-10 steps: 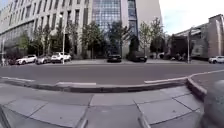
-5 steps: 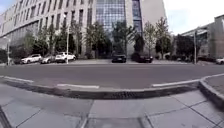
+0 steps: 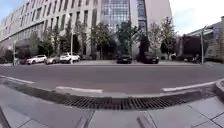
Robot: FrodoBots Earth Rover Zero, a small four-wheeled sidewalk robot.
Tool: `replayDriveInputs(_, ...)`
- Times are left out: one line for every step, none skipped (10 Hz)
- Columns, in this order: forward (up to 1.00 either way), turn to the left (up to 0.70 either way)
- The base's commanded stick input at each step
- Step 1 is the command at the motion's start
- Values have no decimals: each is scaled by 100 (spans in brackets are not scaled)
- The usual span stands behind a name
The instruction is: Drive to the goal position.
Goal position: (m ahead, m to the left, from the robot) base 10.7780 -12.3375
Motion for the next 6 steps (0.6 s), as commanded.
replayDriveInputs(70, 14)
replayDriveInputs(70, 14)
replayDriveInputs(70, 14)
replayDriveInputs(70, 14)
replayDriveInputs(70, 14)
replayDriveInputs(70, 14)
